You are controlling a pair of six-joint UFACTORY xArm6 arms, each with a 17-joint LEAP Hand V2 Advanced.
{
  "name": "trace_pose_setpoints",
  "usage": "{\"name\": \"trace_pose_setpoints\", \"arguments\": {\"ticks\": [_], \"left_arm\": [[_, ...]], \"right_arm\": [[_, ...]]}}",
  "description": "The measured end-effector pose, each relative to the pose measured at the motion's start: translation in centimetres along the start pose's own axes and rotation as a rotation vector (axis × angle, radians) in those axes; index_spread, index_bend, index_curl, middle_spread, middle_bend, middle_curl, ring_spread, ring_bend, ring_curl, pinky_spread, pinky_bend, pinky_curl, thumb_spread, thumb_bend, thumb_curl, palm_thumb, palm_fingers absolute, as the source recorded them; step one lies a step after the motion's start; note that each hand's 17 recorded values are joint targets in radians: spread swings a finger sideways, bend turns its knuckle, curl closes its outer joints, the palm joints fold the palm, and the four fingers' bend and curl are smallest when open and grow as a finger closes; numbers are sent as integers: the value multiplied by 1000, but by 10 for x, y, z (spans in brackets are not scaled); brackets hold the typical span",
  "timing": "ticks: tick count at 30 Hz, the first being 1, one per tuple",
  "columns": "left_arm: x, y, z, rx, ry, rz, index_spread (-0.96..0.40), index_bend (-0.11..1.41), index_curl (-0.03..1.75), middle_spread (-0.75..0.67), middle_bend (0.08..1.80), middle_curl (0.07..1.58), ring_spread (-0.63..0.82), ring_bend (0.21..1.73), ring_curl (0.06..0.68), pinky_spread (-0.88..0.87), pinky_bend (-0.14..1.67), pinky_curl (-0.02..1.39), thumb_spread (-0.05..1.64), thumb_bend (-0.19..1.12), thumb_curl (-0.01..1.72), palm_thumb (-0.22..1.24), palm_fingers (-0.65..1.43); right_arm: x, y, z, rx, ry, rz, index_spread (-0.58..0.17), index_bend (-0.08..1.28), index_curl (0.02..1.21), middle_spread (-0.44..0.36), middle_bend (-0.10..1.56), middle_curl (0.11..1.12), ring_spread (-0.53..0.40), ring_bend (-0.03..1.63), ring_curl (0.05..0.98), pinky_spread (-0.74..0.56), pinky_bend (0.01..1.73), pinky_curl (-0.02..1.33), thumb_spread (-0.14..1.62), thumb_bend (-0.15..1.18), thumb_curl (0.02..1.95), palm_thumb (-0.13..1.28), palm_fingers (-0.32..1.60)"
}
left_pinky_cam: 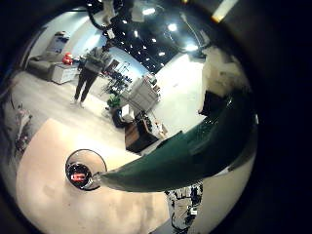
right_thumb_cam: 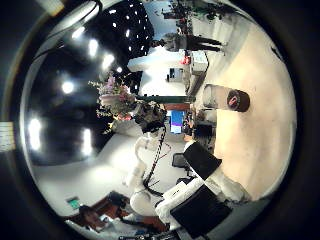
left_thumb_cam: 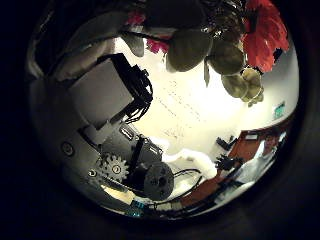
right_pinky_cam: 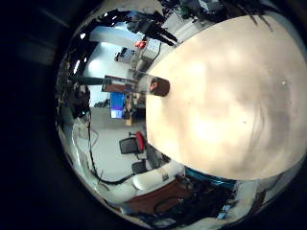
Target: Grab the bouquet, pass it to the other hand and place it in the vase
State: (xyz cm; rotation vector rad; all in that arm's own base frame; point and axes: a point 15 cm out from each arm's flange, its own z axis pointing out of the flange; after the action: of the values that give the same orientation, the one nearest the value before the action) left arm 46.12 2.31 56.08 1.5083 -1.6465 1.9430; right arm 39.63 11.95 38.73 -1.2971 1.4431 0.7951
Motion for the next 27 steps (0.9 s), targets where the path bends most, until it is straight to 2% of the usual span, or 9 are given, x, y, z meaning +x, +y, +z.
{"name": "trace_pose_setpoints", "arguments": {"ticks": [13, 17, 27], "left_arm": [[-37, -10, 1, 21, -20, -34, -694, 784, 1143, -469, 1210, 890, -402, 1480, 534, -653, 1081, 1020, 1114, -7, 791, 979, 1115], [-54, -10, 6, 15, -15, -69, -697, 780, 1147, -470, 1209, 891, -401, 1479, 534, -657, 1077, 1024, 1114, -7, 794, 977, 1116], [-74, -8, 17, 9, -6, -105, -704, 774, 1155, -471, 1207, 893, -403, 1476, 534, -664, 1070, 1033, 1115, -6, 799, 975, 1116]], "right_arm": [[7, -6, 1, 6, -8, 37, -272, 157, 263, 182, 190, 308, 256, 497, 251, 461, 583, 339, 1100, -17, 498, 726, -5], [9, -7, 2, 2, -8, 44, -271, 154, 262, 185, 189, 308, 255, 504, 254, 462, 596, 335, 1100, -19, 499, 729, 0], [11, -6, 3, 0, -8, 46, -271, 151, 263, 179, 189, 314, 245, 514, 260, 457, 592, 320, 1101, -18, 501, 733, 8]]}}
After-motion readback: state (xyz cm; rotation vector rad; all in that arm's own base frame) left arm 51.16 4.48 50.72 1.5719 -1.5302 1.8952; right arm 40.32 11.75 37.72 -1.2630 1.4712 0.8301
